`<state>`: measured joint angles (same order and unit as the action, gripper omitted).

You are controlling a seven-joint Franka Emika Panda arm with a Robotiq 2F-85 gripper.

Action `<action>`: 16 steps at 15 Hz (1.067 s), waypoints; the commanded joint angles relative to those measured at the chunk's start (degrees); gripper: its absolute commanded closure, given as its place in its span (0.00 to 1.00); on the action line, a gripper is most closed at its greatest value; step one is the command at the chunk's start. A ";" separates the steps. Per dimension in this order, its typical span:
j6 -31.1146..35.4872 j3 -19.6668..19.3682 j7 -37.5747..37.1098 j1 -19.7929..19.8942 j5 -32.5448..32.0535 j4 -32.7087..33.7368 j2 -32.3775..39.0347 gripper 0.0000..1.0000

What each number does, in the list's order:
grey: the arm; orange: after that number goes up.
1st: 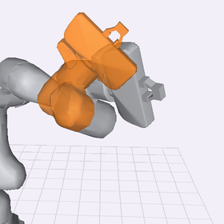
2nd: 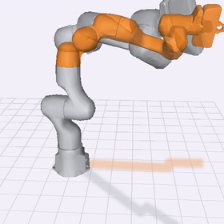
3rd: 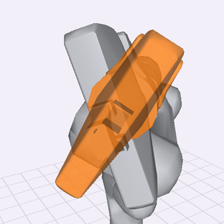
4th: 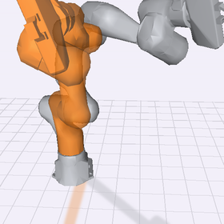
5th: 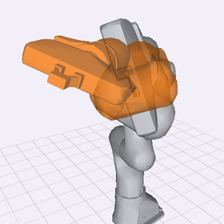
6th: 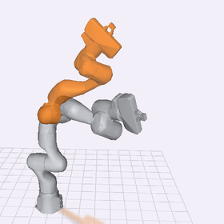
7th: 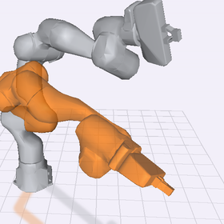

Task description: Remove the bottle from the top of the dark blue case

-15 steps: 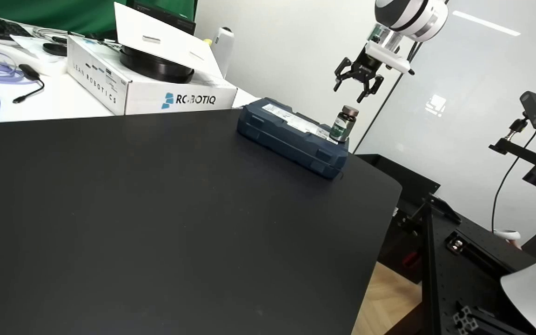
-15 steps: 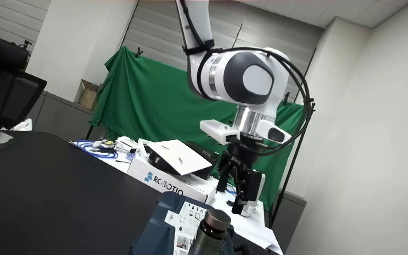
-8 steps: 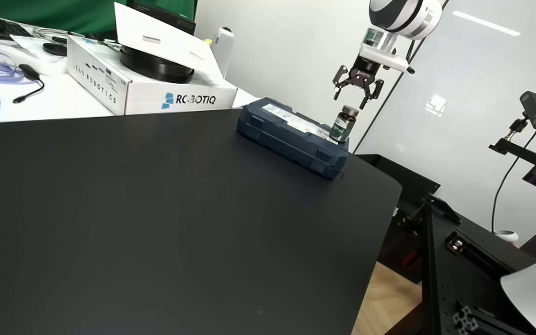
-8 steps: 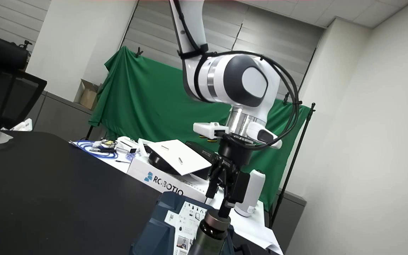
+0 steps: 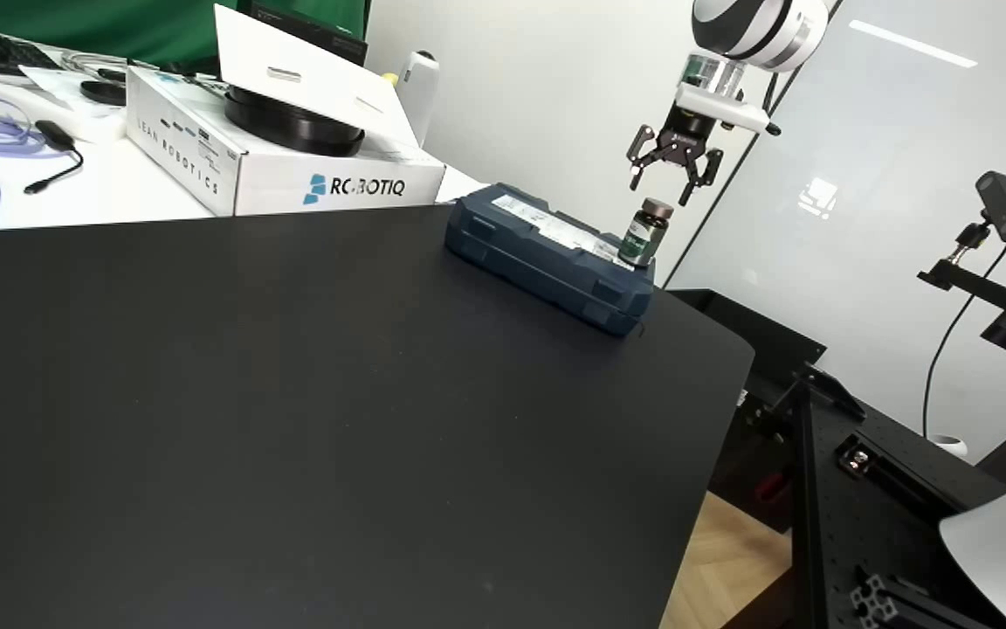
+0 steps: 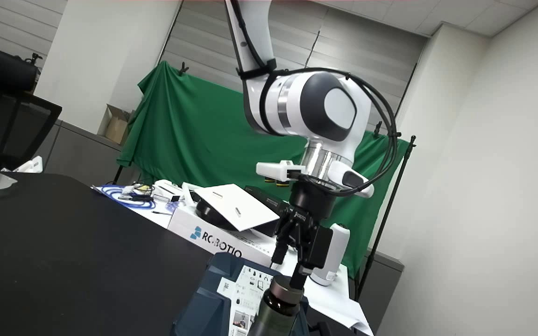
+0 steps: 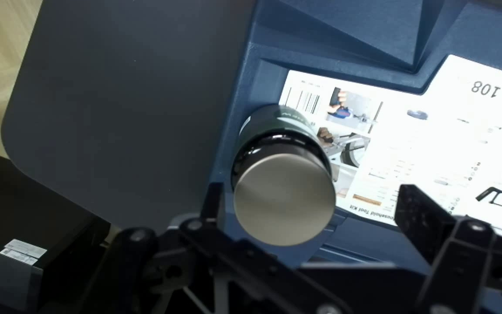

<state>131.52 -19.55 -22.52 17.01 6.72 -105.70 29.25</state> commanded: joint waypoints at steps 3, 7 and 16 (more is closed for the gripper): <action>0.28 0.38 0.60 1.00 0.08 2.29 1.83 0.00; 0.60 0.62 1.08 1.21 0.28 2.34 2.34 0.00; 2.33 0.63 2.12 1.13 0.05 2.12 3.25 0.33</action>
<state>133.74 -19.35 -20.91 17.52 6.78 -105.02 31.80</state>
